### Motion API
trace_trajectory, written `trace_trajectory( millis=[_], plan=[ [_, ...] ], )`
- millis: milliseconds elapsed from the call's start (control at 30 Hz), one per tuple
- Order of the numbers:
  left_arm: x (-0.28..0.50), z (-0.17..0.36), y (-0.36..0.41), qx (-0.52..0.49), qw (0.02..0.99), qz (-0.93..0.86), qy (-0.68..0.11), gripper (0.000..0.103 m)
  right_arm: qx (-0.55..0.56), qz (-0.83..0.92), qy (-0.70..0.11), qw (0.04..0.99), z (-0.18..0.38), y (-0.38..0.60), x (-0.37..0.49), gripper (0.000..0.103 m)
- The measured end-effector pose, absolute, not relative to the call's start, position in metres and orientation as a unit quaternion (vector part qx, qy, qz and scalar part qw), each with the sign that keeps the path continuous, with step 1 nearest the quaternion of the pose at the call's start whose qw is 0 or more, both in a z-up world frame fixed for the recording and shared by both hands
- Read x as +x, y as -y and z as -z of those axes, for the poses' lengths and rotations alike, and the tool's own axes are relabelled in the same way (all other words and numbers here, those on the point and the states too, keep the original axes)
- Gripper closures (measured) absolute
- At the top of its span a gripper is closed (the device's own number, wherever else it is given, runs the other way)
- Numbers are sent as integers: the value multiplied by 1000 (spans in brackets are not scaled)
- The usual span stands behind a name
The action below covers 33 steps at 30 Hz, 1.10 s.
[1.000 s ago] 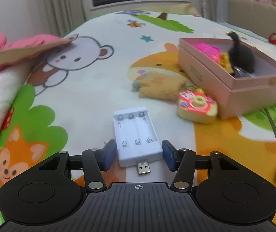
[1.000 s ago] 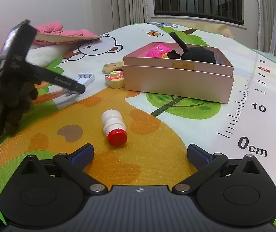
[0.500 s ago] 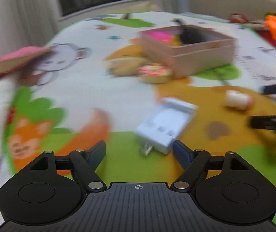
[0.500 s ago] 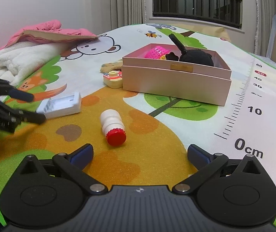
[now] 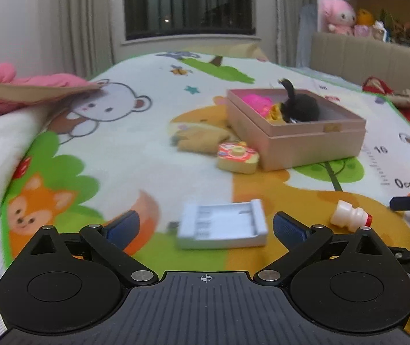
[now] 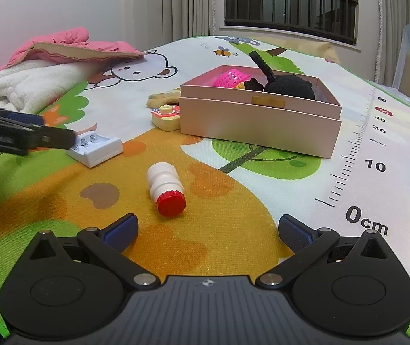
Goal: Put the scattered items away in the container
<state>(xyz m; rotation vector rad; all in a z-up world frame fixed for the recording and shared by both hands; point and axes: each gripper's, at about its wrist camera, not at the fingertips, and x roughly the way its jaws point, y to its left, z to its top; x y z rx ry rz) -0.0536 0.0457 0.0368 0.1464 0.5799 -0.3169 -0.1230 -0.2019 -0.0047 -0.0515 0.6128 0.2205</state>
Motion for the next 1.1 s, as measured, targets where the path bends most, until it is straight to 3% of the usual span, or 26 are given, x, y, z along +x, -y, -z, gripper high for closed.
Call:
trace_trajectory(
  millis=[367,467,500,833,1000,1100],
  plan=[
    [-11,-13,-31,44,918,152,-363,2,-13,-113,-299,947,5,205,-122,0],
    [-12,-14,-30,45,918,155,-363,3,-15,-114,-302,946,3,205,-122,0],
    [-13,-15,-31,47,918,157,-362,9,-17,-116,-303,946,1,204,-122,0],
    [-44,-20,-31,63,917,179,-350,8,-67,-16,-302,951,-18,229,-102,0],
    [-63,-19,-32,68,920,184,-339,8,-19,-43,-296,954,-31,220,-113,0],
    [-68,-19,-37,72,923,178,-334,8,-41,-90,-297,950,-30,190,-124,8]
  ],
)
